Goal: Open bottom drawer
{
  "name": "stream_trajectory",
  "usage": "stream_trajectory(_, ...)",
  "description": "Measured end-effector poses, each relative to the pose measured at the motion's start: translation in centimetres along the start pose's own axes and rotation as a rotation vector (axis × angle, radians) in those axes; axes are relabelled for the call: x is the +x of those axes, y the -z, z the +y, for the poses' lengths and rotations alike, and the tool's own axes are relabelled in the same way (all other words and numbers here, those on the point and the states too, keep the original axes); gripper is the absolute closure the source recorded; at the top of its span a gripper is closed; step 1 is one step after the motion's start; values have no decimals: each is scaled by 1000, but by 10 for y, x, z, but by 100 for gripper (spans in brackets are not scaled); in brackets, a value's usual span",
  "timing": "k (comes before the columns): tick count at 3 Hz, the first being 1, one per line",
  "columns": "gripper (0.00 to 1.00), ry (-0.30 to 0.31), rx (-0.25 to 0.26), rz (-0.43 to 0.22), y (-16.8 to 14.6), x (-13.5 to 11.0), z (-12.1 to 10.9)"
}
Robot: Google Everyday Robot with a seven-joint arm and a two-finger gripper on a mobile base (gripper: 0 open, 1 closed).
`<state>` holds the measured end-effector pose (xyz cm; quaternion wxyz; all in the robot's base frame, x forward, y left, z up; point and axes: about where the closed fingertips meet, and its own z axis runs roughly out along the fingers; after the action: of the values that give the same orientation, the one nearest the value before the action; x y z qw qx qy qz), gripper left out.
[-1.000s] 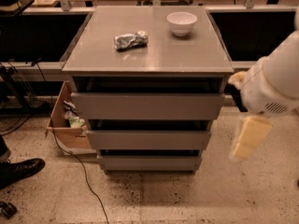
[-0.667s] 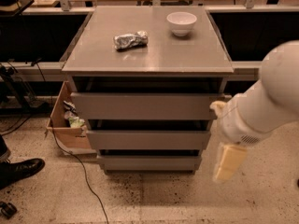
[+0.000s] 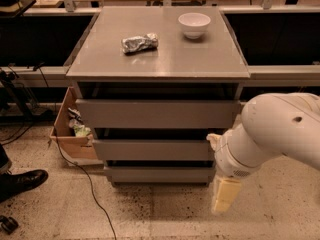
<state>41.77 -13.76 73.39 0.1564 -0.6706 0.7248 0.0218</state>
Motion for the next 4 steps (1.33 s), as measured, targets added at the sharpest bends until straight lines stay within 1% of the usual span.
stream_trajectory(1,0,22,21,-8,-20,2,3)
stream_trajectory(2,0,75,42,-46,-71,6,4)
stream_trajectory(3,0,124,50,-96,-125,13,-1)
stream_trajectory(4,0,155,25,-148,-181,18,-1)
